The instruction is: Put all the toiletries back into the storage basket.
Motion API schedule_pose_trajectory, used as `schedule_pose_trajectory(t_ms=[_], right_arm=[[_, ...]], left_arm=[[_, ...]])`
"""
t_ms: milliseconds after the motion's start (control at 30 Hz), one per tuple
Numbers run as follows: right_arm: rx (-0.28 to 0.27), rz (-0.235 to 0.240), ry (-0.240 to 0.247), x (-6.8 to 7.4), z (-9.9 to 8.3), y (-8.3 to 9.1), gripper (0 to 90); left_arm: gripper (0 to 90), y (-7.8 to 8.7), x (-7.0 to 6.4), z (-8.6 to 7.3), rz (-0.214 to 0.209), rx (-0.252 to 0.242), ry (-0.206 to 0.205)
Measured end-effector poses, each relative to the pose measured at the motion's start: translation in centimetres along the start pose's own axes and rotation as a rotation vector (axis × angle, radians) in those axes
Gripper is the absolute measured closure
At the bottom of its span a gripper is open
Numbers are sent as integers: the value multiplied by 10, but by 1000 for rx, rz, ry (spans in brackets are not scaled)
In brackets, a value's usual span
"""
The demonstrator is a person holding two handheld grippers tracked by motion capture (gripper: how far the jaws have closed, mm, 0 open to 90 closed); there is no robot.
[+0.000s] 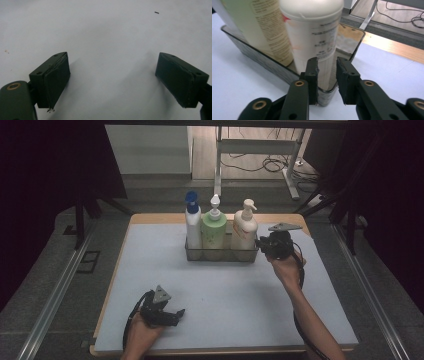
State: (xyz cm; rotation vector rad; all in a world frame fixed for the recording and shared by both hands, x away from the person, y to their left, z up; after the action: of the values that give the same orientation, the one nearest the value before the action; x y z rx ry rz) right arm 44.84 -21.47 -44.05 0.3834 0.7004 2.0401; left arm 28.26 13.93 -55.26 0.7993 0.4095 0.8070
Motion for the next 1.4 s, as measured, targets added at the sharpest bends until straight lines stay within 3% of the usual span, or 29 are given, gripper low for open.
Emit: schedule_pose_trajectory(t_ms=[100, 200, 267, 367, 500, 733, 1400], right_arm=[[6, -25, 5, -6, 0, -4, 753], [6, -51, -23, -13, -1, -10, 824], [10, -64, -56, -18, -1, -15, 868], [15, -39, -113, -24, -1, -22, 896], [46, -43, -95, -25, 0, -33, 897], [46, -35, -101, -22, 5, -46, 895], [65, -22, -112, -19, -2, -64, 894]], left_arm=[[122, 0, 0, 0, 0, 0, 0], [122, 0, 0, 0, 0, 0, 0], [122, 0, 0, 0, 0, 0, 0], [122, 0, 0, 0, 0, 0, 0], [122, 0, 0, 0, 0, 1, 0], [122, 0, 0, 0, 0, 0, 0], [122, 0, 0, 0, 0, 1, -1]])
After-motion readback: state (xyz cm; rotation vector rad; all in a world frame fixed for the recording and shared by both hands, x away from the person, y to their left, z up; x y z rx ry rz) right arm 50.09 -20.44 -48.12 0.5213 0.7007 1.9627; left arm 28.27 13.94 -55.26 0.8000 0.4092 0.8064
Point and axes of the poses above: each handheld gripper's, and its own axes: y roughly backward along the jaws, z roughly out of its top, x roughly to its left, the point moved 4 cm from there along -y, roughly forward along the jaws, and after that the axes turned 3 degrees about x, right-handed, at the moved point
